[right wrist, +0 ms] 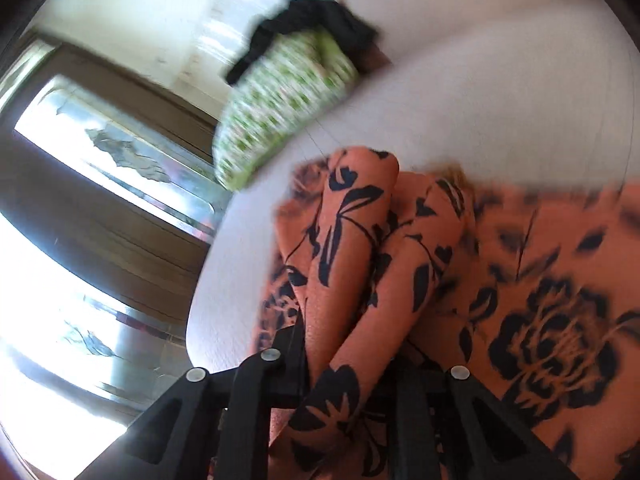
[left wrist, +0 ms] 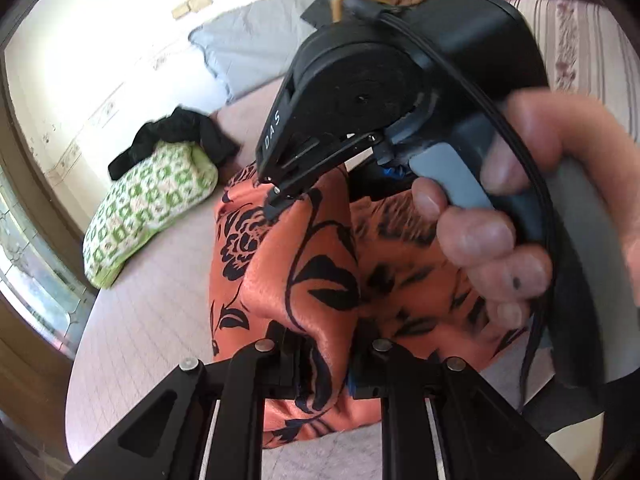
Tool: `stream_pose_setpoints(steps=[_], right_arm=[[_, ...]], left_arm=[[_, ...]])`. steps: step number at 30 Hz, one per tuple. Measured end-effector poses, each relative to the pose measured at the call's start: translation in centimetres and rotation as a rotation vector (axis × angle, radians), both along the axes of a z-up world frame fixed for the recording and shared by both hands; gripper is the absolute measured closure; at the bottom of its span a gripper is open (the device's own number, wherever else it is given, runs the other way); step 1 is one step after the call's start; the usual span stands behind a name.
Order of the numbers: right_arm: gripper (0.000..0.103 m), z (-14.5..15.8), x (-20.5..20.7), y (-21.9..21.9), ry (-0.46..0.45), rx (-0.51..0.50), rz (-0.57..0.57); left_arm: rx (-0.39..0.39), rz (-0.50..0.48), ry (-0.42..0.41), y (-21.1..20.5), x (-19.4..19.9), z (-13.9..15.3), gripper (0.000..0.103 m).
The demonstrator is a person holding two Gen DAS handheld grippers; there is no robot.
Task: Fold small clothes
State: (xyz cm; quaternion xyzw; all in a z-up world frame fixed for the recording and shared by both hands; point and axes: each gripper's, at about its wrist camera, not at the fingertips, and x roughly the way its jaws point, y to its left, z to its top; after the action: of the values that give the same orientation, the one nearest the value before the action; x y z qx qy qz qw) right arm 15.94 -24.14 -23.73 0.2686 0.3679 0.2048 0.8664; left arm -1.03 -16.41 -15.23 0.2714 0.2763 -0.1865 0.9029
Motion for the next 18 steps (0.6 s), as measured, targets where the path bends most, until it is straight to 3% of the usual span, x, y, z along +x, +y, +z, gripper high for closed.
stream_pose_setpoints(steps=[5, 9, 14, 18], right_arm=[[0.088, 3.2, -3.3, -4.1, -0.152, -0.017, -0.056], [0.088, 3.6, -5.8, -9.0, -0.159, 0.005, -0.132], [0.088, 1.1, -5.8, -14.4, -0.049, 0.017, -0.22], [0.085, -1.7, -4.7, -16.3, 0.088, 0.013, -0.249]], left_arm=[[-0.086, -0.1, 0.025, -3.7, -1.0, 2.7, 0.087], [-0.107, -0.167, 0.079, -8.1, -1.4, 2.2, 0.087], [-0.03, -0.223, 0.156, -13.2, -1.9, -1.1, 0.079], [-0.017, -0.278, 0.232, -13.1, -3.2, -1.7, 0.066]])
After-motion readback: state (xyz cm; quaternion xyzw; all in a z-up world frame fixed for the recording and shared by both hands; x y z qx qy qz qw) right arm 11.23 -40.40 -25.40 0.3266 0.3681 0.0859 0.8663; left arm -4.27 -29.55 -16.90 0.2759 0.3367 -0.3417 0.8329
